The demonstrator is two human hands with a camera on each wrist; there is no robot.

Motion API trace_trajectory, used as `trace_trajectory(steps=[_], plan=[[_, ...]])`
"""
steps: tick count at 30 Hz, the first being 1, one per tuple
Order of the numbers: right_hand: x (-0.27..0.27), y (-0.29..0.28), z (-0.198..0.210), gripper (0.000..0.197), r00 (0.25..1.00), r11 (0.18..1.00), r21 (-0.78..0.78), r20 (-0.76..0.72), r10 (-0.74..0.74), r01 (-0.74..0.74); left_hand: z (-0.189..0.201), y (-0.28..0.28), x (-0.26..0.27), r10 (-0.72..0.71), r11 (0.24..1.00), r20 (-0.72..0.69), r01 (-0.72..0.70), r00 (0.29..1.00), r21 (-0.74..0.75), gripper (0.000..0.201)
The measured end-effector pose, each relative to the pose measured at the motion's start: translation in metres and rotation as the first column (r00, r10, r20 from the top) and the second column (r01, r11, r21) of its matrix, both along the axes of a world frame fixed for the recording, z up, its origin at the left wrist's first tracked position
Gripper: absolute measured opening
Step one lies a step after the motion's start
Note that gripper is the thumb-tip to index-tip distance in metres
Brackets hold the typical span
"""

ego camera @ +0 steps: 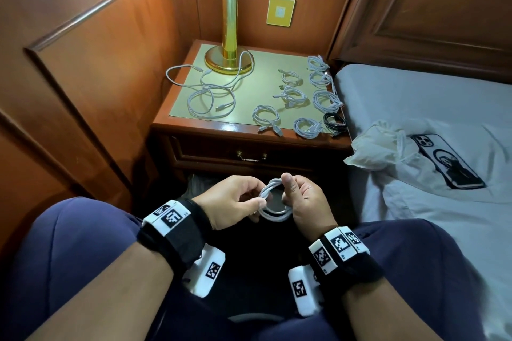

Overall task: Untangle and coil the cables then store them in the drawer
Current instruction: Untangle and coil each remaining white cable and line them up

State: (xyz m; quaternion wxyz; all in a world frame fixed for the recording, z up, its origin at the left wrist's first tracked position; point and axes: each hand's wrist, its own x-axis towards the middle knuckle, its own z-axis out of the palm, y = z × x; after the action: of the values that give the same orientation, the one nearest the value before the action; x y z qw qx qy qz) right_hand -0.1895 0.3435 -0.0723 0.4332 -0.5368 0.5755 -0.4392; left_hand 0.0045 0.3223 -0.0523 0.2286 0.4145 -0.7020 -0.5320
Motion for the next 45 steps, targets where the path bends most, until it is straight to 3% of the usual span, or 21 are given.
trace_trajectory(steps=[2, 5, 8, 10, 13, 17, 19, 26, 35, 38, 41, 45], plan=[[0.002, 0.000, -0.001, 0.046, 0.983, 0.996, 0.041, 0.173, 0.067, -0.075, -0.003, 0.001, 0.004, 0.001, 0.991, -0.154, 0.019, 0.988, 0.130, 0.011], [0.001, -0.003, 0.003, 0.047, 0.871, 0.975, 0.129, 0.481, 0.096, -0.179, -0.005, 0.003, 0.003, 0.056, 0.903, -0.464, 0.154, 0.884, 0.401, 0.019], [-0.003, -0.003, 0.007, 0.050, 0.799, 0.957, 0.163, 0.593, 0.100, -0.241, -0.005, 0.003, 0.001, 0.063, 0.846, -0.539, 0.241, 0.840, 0.475, 0.019], [-0.006, -0.003, 0.007, 0.047, 0.851, 0.964, 0.191, 0.521, 0.059, -0.184, -0.011, 0.002, -0.004, 0.100, 0.874, -0.476, 0.152, 0.874, 0.461, 0.019], [-0.008, -0.005, 0.002, 0.041, 0.916, 0.966, 0.216, 0.399, 0.042, -0.139, -0.023, 0.004, -0.014, 0.208, 0.943, -0.280, -0.116, 0.937, 0.312, 0.008], [-0.006, -0.004, 0.007, 0.026, 0.941, 0.964, 0.226, 0.333, 0.061, -0.142, -0.028, 0.006, -0.017, 0.376, 0.912, -0.191, -0.325, 0.907, 0.251, 0.012], [-0.006, -0.003, 0.005, 0.022, 0.970, 0.967, 0.214, 0.229, 0.085, -0.136, -0.028, 0.004, -0.013, 0.421, 0.898, -0.180, -0.380, 0.889, 0.222, 0.009], [-0.010, -0.003, 0.002, 0.018, 0.999, 0.985, 0.168, 0.031, 0.037, -0.042, -0.024, 0.005, -0.011, 0.459, 0.885, -0.191, -0.425, 0.868, 0.191, 0.013], [-0.007, 0.001, 0.002, 0.016, 0.999, 0.984, 0.172, 0.006, 0.041, -0.041, -0.026, 0.004, -0.013, 0.478, 0.862, -0.138, -0.434, 0.867, 0.262, 0.009], [-0.006, -0.001, 0.007, 0.014, 0.994, 0.982, 0.177, -0.064, 0.086, -0.074, -0.022, 0.004, -0.010, 0.457, 0.876, -0.110, -0.426, 0.883, 0.227, 0.006], [-0.006, -0.014, 0.022, 0.012, 0.954, 0.972, 0.169, -0.223, 0.200, -0.164, -0.007, -0.007, -0.001, 0.434, 0.892, -0.090, -0.414, 0.896, 0.179, 0.006], [-0.001, -0.062, 0.059, 0.013, 0.845, 0.949, 0.154, -0.432, 0.315, -0.274, 0.019, -0.049, 0.013, 0.405, 0.913, -0.070, -0.401, 0.911, 0.070, 0.004]])
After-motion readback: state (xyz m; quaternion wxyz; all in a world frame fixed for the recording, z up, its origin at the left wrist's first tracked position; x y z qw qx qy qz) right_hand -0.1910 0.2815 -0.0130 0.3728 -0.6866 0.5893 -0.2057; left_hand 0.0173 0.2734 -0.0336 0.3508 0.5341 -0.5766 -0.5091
